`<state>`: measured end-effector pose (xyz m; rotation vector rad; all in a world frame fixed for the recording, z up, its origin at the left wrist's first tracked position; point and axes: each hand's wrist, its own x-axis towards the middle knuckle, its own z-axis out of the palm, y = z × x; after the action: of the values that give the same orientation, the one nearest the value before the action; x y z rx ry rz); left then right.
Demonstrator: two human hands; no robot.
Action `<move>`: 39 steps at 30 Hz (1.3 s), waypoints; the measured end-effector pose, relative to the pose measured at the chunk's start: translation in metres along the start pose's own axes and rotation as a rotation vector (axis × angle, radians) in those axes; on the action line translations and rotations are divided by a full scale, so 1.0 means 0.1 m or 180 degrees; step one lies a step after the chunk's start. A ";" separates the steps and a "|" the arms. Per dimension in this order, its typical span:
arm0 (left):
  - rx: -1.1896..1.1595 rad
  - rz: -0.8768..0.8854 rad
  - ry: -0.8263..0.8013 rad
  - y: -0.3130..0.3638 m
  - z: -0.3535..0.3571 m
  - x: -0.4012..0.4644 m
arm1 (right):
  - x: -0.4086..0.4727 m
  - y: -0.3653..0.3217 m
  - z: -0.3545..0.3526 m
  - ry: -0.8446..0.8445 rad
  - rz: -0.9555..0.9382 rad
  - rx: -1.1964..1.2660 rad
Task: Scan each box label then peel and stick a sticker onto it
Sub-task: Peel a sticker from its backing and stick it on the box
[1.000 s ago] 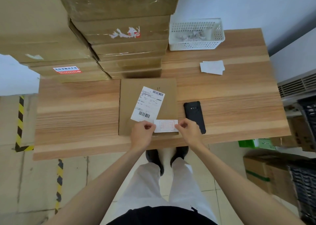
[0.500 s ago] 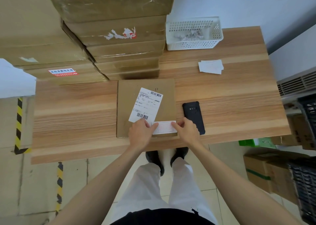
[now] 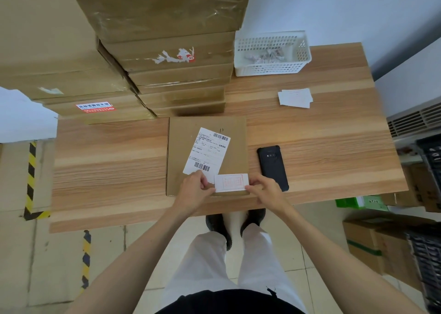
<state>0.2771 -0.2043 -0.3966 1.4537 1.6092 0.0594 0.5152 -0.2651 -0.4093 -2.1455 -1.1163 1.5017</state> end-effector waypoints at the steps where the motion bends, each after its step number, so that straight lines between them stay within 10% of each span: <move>1: -0.0049 0.0008 -0.0007 -0.05 -0.06 -0.02 | 0.00 -0.01 -0.02 -0.0027 -0.0040 0.0017; 8: -0.0457 -0.0281 0.1349 -0.43 -0.51 0.03 | 0.16 -0.25 0.01 0.0258 0.0032 0.0327; 14: -0.1843 -0.0610 0.0175 -0.52 -0.57 0.24 | 0.38 -0.47 0.20 0.0029 0.0012 0.1347; 24: -0.1957 0.0020 0.0255 -0.15 -0.44 -0.14 | -0.07 -0.43 -0.10 0.0635 -0.0356 0.1350; 39: -0.1100 0.1930 -0.0554 2.78 0.22 -0.77 | -1.97 0.11 -2.40 0.2768 -0.0947 0.1651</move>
<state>0.4898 -0.1951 -0.2011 1.5673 0.9192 0.5168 0.7030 -0.3716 -0.1864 -1.8237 -0.5947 0.5136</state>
